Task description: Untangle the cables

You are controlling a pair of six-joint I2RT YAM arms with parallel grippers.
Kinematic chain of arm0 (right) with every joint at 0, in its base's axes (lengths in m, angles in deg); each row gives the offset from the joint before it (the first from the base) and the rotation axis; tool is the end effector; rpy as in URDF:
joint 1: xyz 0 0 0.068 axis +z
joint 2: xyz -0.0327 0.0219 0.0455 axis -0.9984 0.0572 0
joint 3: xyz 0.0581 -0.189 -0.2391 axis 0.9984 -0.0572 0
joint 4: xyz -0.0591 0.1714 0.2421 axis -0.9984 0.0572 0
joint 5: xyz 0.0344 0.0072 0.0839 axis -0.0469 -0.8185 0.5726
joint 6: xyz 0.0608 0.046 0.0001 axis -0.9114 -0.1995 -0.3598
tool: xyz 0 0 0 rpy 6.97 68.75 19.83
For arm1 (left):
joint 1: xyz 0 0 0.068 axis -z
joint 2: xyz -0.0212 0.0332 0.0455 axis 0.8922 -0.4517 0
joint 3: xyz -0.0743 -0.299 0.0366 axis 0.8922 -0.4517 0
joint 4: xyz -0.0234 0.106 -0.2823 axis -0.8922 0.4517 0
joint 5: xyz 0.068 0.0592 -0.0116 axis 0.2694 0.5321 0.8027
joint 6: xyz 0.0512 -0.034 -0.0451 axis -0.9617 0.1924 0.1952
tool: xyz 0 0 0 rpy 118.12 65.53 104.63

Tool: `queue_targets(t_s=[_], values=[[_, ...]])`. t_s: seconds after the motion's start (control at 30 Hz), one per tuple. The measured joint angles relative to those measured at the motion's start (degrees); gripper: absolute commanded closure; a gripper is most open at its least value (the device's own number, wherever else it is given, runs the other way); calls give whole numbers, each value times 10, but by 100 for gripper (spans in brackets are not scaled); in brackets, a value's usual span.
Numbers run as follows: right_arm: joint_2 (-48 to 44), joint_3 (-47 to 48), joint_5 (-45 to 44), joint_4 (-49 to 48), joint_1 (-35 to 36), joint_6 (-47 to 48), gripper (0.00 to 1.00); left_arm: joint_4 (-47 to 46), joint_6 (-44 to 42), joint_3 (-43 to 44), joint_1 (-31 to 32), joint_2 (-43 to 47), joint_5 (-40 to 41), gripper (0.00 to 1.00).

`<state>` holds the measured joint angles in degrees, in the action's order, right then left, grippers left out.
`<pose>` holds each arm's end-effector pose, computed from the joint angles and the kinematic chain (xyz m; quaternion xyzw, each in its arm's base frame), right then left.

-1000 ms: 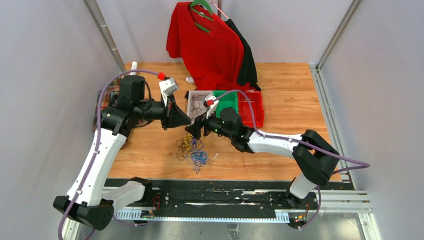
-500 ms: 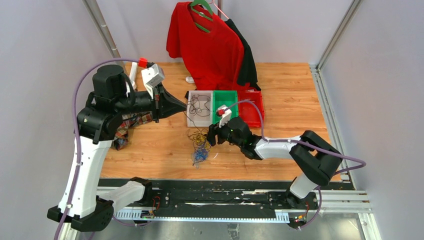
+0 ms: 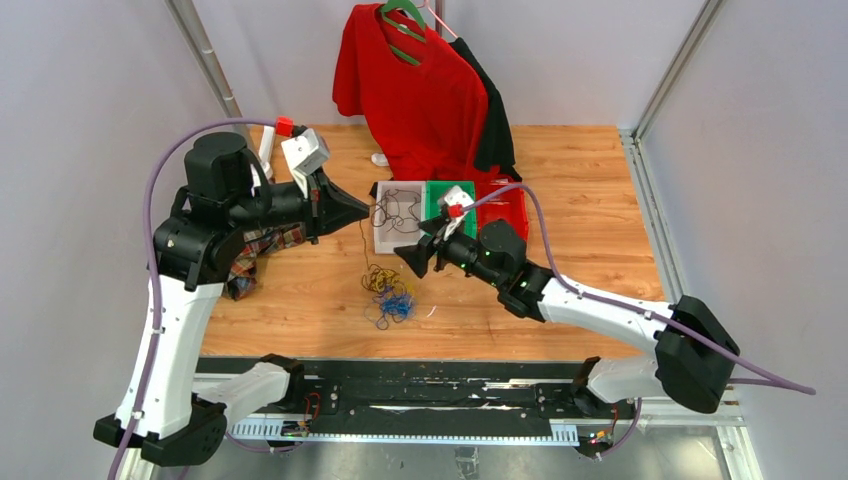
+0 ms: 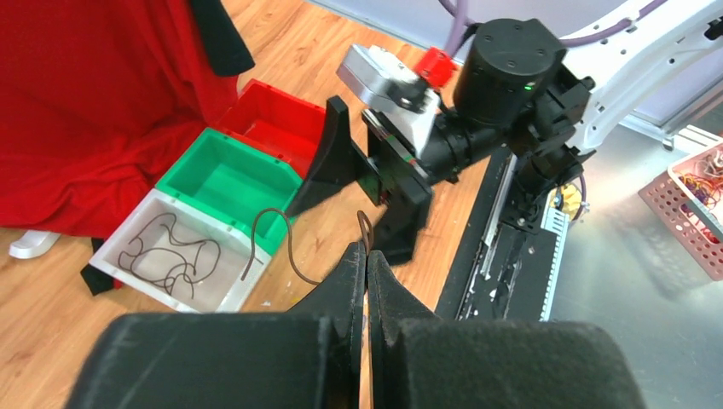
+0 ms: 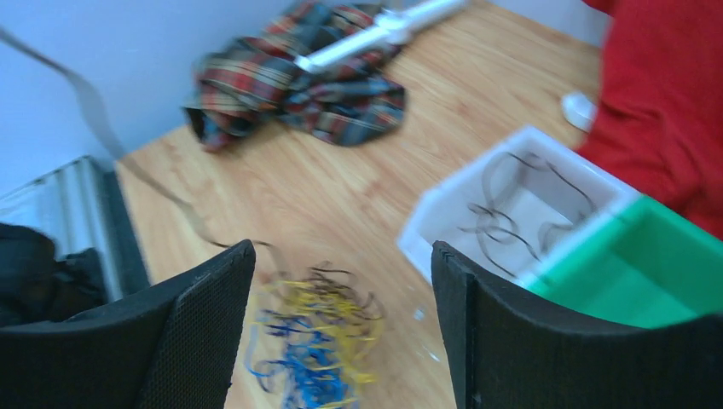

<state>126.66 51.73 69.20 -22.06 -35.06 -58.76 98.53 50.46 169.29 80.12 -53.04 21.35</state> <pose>0.2153 0.2817 0.3113 -0.2809 0.6341 0.3926 0.6041 0.1715 -0.1038 0.5382 0.3887 0.6738 -0.3877 0.4946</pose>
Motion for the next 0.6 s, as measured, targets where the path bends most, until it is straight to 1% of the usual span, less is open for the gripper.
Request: queue_targets(t_s=[0.1, 0.23, 0.43, 0.6], values=[[11, 33, 25, 0, 39, 12, 24, 0, -2, 2, 0, 0, 5, 99], [63, 77, 67, -5, 73, 16, 25, 2, -1, 20, 0, -8, 9, 99], [179, 156, 100, 2, 78, 16, 31, 7, 1, 57, 0, -13, 15, 100], [242, 175, 107, 15, 67, 12, 41, 10, 10, 142, 0, -27, 23, 99]])
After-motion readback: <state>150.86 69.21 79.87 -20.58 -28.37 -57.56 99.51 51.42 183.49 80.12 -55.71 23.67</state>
